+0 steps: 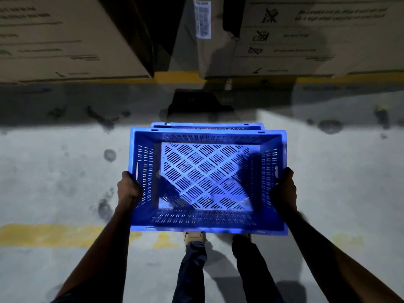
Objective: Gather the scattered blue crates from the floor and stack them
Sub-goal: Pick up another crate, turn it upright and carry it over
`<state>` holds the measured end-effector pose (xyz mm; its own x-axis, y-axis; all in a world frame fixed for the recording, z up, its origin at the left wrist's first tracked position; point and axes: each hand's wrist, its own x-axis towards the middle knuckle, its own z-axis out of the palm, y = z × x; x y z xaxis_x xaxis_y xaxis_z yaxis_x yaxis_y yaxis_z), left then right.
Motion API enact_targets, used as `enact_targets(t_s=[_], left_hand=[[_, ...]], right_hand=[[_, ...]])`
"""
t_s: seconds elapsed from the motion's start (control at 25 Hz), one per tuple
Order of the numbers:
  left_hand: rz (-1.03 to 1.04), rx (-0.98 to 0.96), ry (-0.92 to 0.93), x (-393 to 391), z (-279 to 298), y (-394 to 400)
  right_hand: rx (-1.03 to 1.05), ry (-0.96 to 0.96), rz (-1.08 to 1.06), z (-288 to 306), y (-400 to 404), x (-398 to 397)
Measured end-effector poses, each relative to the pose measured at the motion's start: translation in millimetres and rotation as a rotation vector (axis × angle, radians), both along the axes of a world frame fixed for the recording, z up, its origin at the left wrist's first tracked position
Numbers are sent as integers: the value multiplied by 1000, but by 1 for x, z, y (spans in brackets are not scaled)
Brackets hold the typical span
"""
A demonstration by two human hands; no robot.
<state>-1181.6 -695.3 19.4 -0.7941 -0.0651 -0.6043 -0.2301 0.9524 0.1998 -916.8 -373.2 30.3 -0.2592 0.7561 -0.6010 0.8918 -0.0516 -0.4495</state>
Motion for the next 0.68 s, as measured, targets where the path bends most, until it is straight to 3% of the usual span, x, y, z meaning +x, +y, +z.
enact_targets(t_s=[0.24, 0.52, 0.68], left_hand=[[100, 8, -3, 19, 8, -8], [58, 109, 118, -27, 16, 27], [18, 133, 6, -56, 3, 39]], right_hand=[[-2, -49, -9, 4, -5, 9], [93, 29, -32, 3, 24, -29], [93, 37, 7, -7, 43, -46]])
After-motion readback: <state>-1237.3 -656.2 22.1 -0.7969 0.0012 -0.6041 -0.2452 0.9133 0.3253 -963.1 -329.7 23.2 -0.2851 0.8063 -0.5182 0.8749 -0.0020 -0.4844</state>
